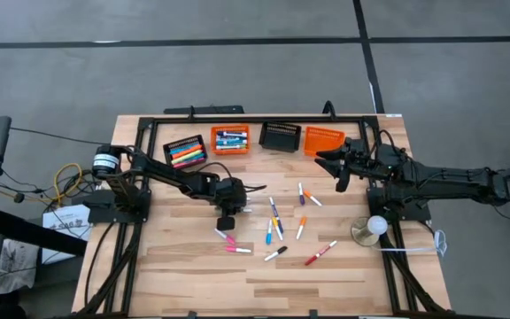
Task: Pick & Place Markers
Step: Put the small green marker pen into the right black bin
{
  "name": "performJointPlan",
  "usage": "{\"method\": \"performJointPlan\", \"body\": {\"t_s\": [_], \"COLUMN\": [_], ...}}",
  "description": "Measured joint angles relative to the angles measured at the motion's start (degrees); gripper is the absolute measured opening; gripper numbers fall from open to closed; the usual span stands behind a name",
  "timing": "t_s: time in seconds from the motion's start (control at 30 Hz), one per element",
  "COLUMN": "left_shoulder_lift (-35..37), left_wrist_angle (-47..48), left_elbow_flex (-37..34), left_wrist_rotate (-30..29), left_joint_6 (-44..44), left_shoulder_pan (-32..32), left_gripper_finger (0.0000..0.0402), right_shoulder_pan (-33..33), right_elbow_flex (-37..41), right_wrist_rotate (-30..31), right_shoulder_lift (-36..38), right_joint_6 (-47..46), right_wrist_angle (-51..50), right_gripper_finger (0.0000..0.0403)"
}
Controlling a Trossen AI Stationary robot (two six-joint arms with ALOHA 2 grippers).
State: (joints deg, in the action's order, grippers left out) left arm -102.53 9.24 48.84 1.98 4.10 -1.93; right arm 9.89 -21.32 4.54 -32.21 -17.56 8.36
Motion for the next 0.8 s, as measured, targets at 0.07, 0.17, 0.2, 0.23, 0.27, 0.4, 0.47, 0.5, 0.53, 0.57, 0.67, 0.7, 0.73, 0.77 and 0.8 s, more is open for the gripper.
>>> {"method": "performJointPlan", "body": {"t_s": [0.07,0.17,0.2,0.23,0.27,0.4,0.47,0.5,0.53,0.57,0.67,0.7,0.73,0.77,0.8], "left_shoulder_lift": [0.58,1.9,2.44,2.9,3.3,3.84,4.01,4.49,4.89,5.27,7.06,7.72,8.66,9.71,10.75], "left_wrist_angle": [-0.1,0.01,0.72,0.95,0.63,0.1,-0.12,-0.22,-0.23,-0.45,-1.59,-2.23,-3.69,-4.84,-6.21], "left_elbow_flex": [0.28,0.31,0.24,0.22,0.23,0.37,0.52,0.65,0.94,1.42,2.36,2.81,3.09,3.16,3.19], "left_wrist_rotate": [-0.02,-0.08,-0.25,-0.33,-0.28,-0.17,0.07,0.7,1.34,1.49,1.53,1.57,1.65,1.68,1.67], "left_joint_6": [0.0,0.0,0.0,0.02,0.0,-0.02,-0.1,-0.31,-0.35,-0.4,-0.48,-0.46,-0.46,-0.47,-0.47], "left_shoulder_pan": [-0.02,-0.02,-0.01,0.01,0.1,0.11,0.07,0.09,0.11,0.11,0.11,0.23,0.46,0.74,1.07], "left_gripper_finger": [0.0029,0.0029,0.0032,0.0035,0.0038,0.0034,0.0031,0.0031,0.0032,0.0035,0.0043,0.0043,0.0042,0.004,0.0038], "right_shoulder_pan": [0.0,0.0,0.0,0.0,0.0,0.0,0.0,0.0,0.0,0.0,0.0,0.0,0.0,0.0,0.0], "right_elbow_flex": [0.0,0.0,0.0,0.0,0.0,0.0,0.0,0.0,0.0,0.0,0.0,0.0,0.0,-0.02,0.0], "right_wrist_rotate": [0.0,0.02,0.02,0.02,0.02,0.02,0.0,0.0,0.02,0.02,0.0,0.0,-0.02,-0.02,-0.07], "right_shoulder_lift": [0.0,0.0,0.0,0.0,0.0,-0.02,0.0,-0.02,-0.02,-0.01,-0.02,-0.02,0.0,-0.02,0.0], "right_joint_6": [0.0,0.0,0.0,0.0,0.0,0.0,0.0,0.0,0.0,0.0,-0.02,0.0,-0.02,-0.02,0.0], "right_wrist_angle": [0.02,0.04,0.04,0.04,0.04,0.04,0.04,0.04,0.07,0.23,0.44,0.46,0.46,0.46,0.46], "right_gripper_finger": [0.0125,0.0125,0.0125,0.0125,0.0125,0.0125,0.0125,0.0125,0.0125,0.0125,0.0125,0.0125,0.0125,0.0125,0.0125]}}
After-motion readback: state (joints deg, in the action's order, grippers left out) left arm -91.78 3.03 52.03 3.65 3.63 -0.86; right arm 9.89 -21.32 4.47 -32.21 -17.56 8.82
